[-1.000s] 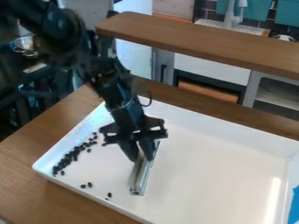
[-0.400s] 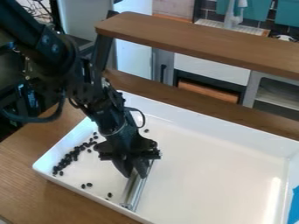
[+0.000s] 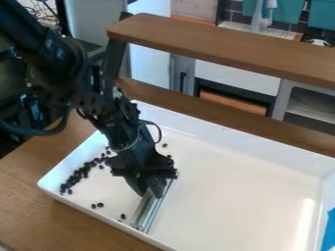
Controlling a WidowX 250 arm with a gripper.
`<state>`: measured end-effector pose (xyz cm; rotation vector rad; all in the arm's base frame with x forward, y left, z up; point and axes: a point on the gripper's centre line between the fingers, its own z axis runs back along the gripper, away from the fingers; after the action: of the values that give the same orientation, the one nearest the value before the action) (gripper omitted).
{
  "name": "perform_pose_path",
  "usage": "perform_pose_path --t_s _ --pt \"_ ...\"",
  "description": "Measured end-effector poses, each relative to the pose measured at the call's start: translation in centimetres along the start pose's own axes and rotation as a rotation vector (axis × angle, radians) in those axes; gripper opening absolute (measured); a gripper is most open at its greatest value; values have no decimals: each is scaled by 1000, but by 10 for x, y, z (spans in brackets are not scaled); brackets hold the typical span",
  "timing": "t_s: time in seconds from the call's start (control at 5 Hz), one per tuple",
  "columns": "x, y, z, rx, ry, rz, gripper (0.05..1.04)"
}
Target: Sweep into pile
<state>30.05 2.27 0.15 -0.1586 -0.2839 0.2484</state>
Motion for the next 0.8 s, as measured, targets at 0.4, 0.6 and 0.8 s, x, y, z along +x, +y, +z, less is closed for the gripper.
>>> perform_pose_path --t_s 0.4,0.6,0.8 --pt "5 56 10 64 7 -48 318" --pt "5 80 16 79 33 -74 317" --pt "1 101 22 88 52 -90 318"
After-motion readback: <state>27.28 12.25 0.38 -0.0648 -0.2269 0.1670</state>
